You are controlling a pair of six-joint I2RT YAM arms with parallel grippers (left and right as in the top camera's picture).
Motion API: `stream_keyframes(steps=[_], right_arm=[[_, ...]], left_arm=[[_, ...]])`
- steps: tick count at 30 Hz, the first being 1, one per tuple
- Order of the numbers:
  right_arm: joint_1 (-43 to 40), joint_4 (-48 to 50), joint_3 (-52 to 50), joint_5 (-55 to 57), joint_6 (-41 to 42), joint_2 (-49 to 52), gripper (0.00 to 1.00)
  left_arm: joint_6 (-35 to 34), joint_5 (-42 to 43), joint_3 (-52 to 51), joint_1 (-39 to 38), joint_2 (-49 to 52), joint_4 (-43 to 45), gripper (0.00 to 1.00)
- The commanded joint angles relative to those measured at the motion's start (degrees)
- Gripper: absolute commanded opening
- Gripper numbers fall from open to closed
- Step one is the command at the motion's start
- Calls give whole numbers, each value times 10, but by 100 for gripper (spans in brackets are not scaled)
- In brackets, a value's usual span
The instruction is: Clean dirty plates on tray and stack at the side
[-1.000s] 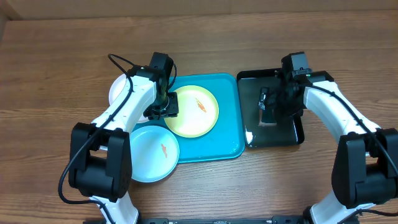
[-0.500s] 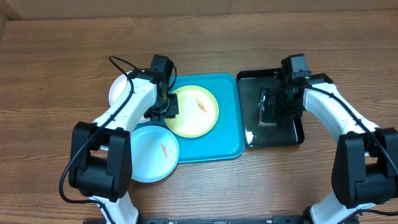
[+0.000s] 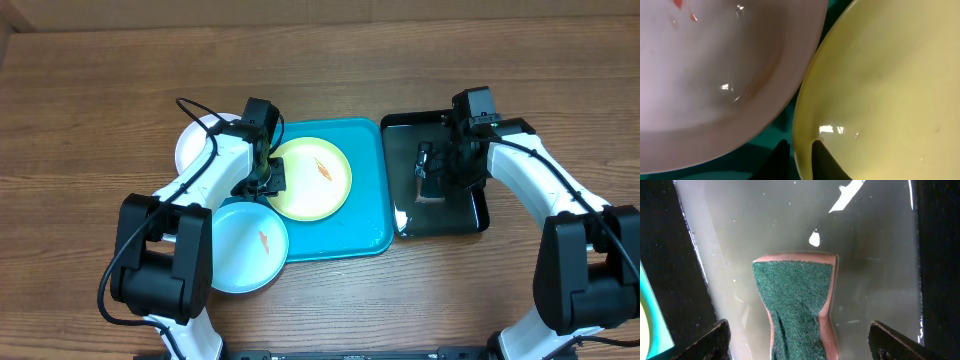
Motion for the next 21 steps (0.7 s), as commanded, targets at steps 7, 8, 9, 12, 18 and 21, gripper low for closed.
stream_keyframes(steps=[7, 8, 9, 12, 18, 21], right_arm=[[2, 4, -3, 6, -4, 0, 90], [2, 4, -3, 6, -4, 0, 89], [2, 4, -3, 6, -4, 0, 90], [2, 3, -3, 6, -12, 0, 90], [2, 2, -3, 6, -19, 0, 90], [2, 0, -2, 6, -22, 0, 90]], left_arm=[[-9, 25, -8, 2, 6, 16, 4], [-10, 27, -8, 2, 6, 20, 4], [-10, 27, -8, 2, 6, 23, 4], [-10, 28, -8, 2, 6, 31, 4], [-9, 37, -8, 2, 6, 44, 4], [-10, 46, -8, 2, 6, 59, 4]])
